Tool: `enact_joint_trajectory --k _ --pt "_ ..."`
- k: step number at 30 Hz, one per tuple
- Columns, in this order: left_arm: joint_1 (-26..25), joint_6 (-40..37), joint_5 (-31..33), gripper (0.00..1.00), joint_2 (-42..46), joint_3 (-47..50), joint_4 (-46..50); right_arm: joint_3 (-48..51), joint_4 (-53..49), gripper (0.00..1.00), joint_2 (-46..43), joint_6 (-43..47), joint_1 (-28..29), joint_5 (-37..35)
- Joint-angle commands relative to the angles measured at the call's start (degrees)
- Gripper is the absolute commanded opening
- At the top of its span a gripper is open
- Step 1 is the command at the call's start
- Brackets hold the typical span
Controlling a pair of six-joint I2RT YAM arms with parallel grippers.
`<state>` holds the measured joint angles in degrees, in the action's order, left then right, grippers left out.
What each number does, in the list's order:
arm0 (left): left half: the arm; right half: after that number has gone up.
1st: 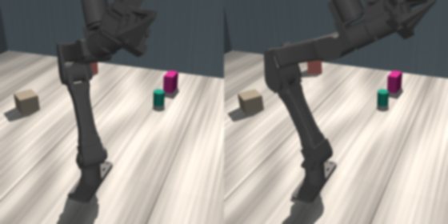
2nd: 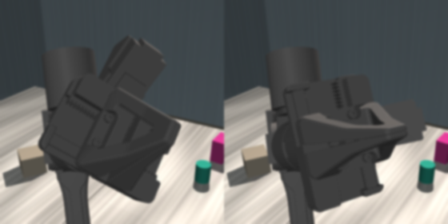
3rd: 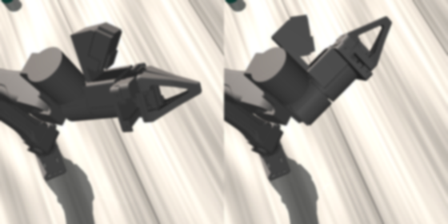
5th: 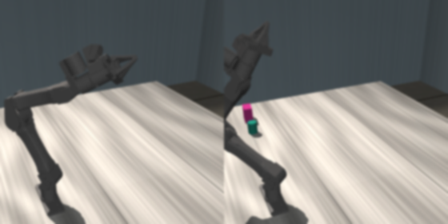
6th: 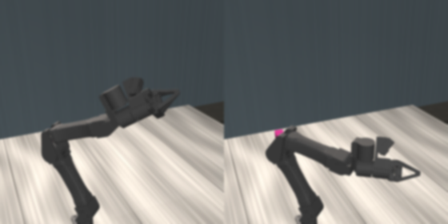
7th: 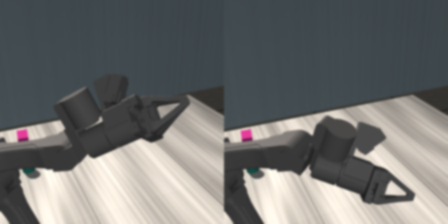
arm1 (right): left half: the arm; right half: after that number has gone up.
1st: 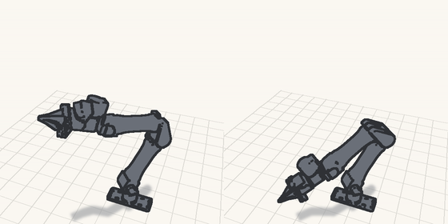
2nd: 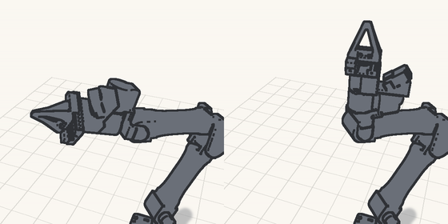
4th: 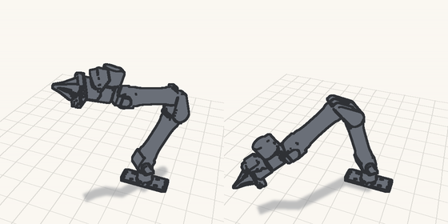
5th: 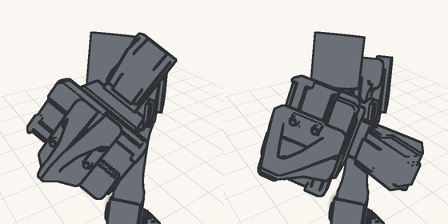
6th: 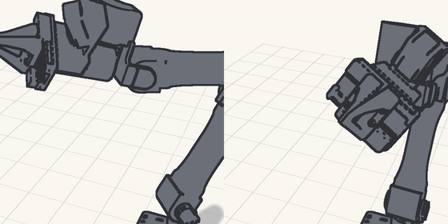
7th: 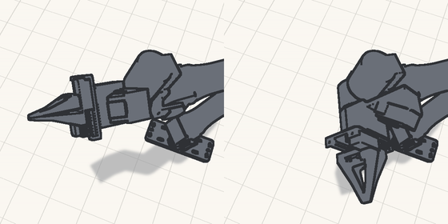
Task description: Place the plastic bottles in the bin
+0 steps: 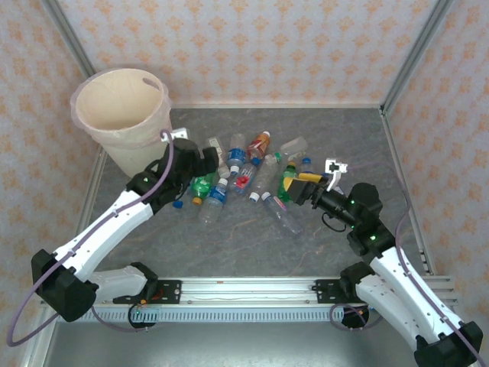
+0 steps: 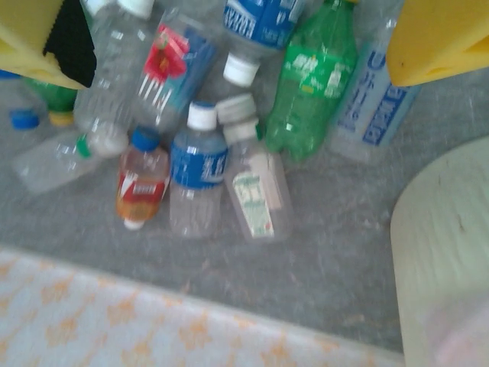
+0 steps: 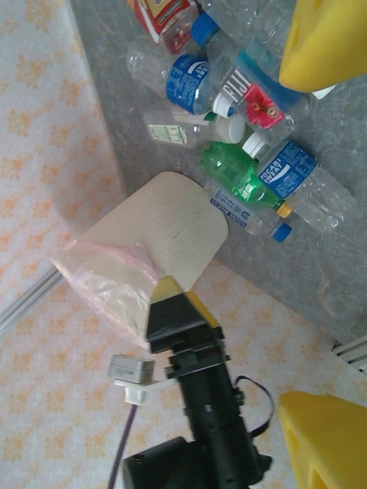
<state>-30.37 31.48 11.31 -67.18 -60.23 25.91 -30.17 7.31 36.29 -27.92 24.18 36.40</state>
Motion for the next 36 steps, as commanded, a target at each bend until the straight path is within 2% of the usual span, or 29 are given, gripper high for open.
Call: enact_joint_trajectory --k 1,4,9,14,18,23,29,36 --pt "-0.7 1.0 3.6 0.99 2.4 4.6 -1.5 0.3 2.4 0.99 0.5 -0.8 0.7 -1.6" --pt "-0.7 1.7 3.8 0.99 4.9 10.2 -4.4 0.2 2.4 1.00 2.1 -1.0 1.4 -2.8" --pt "-0.8 1.7 -2.7 0.99 14.7 23.9 -16.1 1.1 2.1 1.00 4.8 -0.7 4.6 -6.0" --pt "-0.7 -0.2 -4.1 0.93 19.6 30.5 -16.7 1.4 2.5 1.00 8.4 -0.5 9.8 -9.1" --pt "-0.8 0.1 -10.0 0.87 19.6 32.7 -16.7 0.0 1.6 1.00 12.3 0.3 14.9 -12.9" --pt "-1.5 0.6 -11.8 0.85 18.3 34.2 -17.2 -3.2 -1.1 1.00 16.7 1.0 21.1 -21.1" --pt "-3.9 0.2 -11.8 0.84 15.8 34.4 -18.4 -6.6 -7.3 1.00 19.2 -3.9 21.9 -30.5" --pt "-5.5 -1.1 -11.0 0.80 10.8 33.8 -19.0 -6.6 -6.0 1.00 17.7 -0.4 21.8 -27.3"
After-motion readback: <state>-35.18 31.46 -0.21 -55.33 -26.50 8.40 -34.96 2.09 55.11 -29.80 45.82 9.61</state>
